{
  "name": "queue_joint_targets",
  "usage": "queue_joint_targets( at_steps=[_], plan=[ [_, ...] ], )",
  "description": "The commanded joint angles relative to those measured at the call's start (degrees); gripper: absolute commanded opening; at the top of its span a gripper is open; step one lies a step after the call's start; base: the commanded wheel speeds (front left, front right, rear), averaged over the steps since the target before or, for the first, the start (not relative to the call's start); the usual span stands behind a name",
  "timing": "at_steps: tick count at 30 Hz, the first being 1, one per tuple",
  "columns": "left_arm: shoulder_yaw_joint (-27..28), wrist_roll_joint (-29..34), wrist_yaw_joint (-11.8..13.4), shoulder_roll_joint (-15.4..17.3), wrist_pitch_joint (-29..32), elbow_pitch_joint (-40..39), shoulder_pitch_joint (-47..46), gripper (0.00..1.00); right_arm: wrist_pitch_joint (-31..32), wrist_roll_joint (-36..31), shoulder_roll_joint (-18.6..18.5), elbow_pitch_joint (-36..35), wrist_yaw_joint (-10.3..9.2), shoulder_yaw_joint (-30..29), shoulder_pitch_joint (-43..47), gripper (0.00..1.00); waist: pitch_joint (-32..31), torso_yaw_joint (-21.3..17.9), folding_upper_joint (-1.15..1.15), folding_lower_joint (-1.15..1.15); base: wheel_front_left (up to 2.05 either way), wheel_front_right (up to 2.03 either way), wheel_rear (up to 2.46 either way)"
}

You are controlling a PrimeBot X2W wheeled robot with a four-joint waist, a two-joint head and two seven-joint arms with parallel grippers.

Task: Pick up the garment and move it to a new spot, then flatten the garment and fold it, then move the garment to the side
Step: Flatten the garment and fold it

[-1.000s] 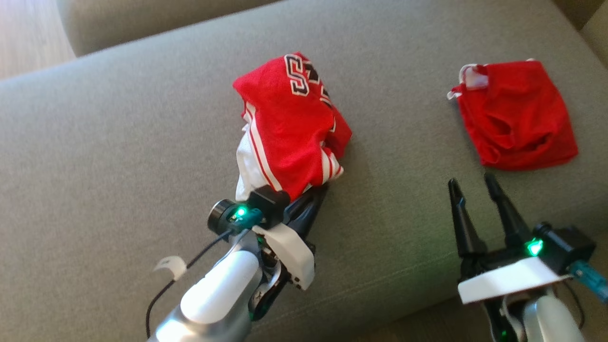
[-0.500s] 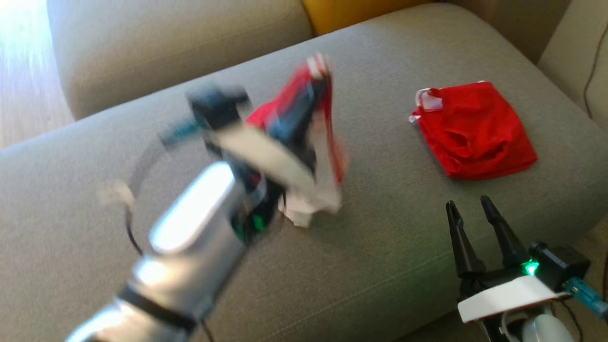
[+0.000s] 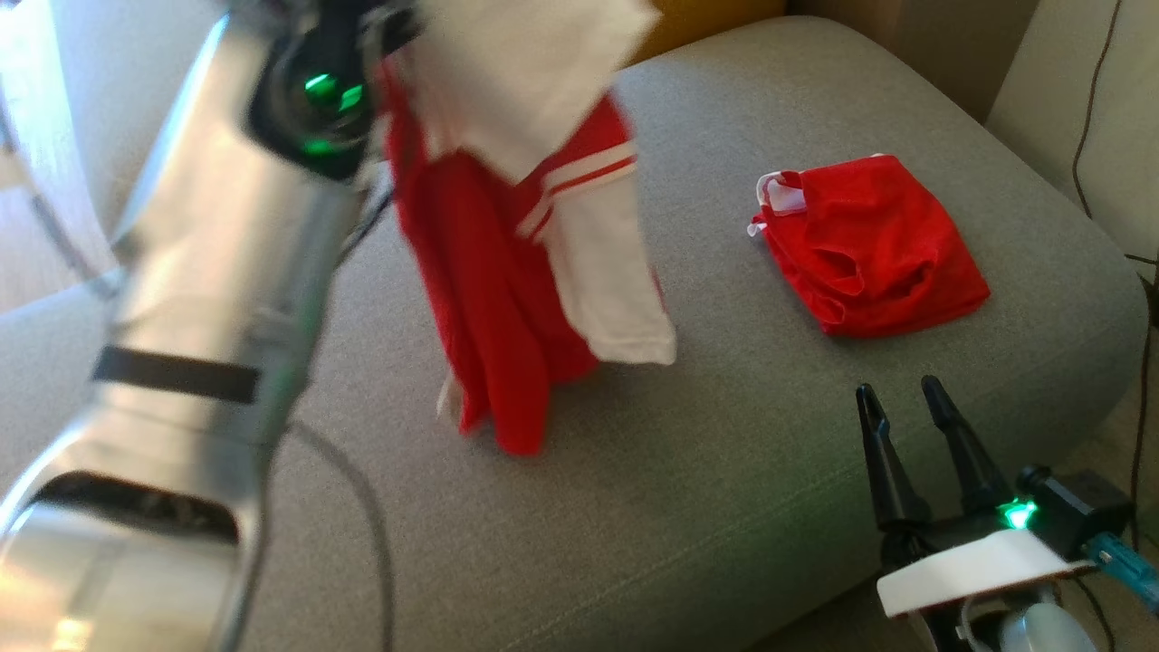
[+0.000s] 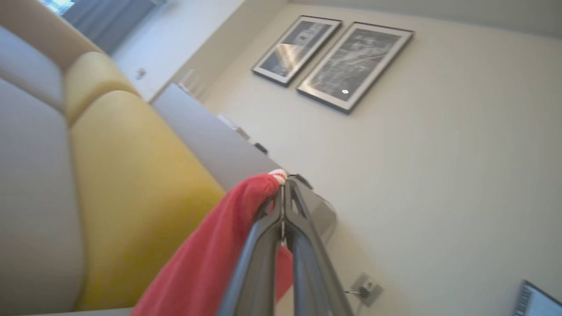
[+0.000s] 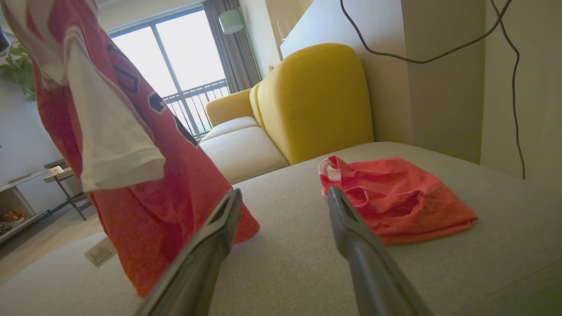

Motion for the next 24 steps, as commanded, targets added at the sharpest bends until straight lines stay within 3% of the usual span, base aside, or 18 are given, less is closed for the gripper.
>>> queue_joint_targets(
  at_steps=[1,5,9,15,19,20,21,22,24],
  plan=[
    [2.38,0.62,0.90,4.01,-0.58,1.39,-0.62,0.00,-0.54,0.45,-0.39,-2.28,-0.02,1.13,-1.86,1.00,0.25,0.10,0.00,0.00,0.00,0.00,0.00],
    [3.48,1.93,2.42,9.12,-1.08,9.91,4.81,0.00,-0.54,0.77,-0.39,-2.28,-0.02,1.19,-1.72,1.00,0.94,0.33,0.00,0.00,0.00,0.00,0.00],
    [4.79,3.78,2.29,13.71,-1.89,15.11,9.83,0.00,-0.54,0.53,-0.39,-2.31,-0.02,0.75,-1.49,1.00,2.15,1.78,0.00,0.00,0.00,0.00,0.00],
    [11.41,8.46,2.62,17.68,-2.30,16.51,13.96,0.00,-0.54,-0.46,-0.39,-2.37,-0.02,0.99,-1.78,1.00,3.52,4.91,0.00,0.00,0.00,0.00,0.00],
    [18.40,15.50,5.13,19.29,-2.32,14.61,17.25,0.00,-0.54,-0.96,-0.39,-2.41,-0.02,1.74,-2.25,1.00,4.12,7.17,0.00,0.00,0.00,0.00,0.00],
    [19.83,17.08,5.83,19.48,-2.32,14.17,18.09,0.35,-0.54,-1.02,-0.39,-2.38,-0.02,2.04,-2.31,1.00,4.19,7.45,0.00,0.00,0.00,0.00,0.00],
    [21.01,18.73,6.51,19.57,-2.32,13.77,18.94,0.88,-0.54,-1.07,-0.39,-2.36,-0.02,2.30,-2.34,1.00,4.29,7.73,0.00,0.00,0.00,0.00,0.00],
    [22.05,20.63,7.15,19.69,-2.32,13.10,19.74,1.00,-0.54,-1.12,-0.39,-2.36,-0.02,2.56,-2.38,1.00,4.40,7.97,0.00,0.00,0.00,0.00,0.00],
    [24.04,23.91,7.70,19.11,-2.33,11.10,21.38,1.00,-0.54,-1.24,-0.39,-2.36,-0.02,2.93,-2.42,1.00,4.56,8.41,0.00,0.00,0.00,0.00,0.00]
  ],
)
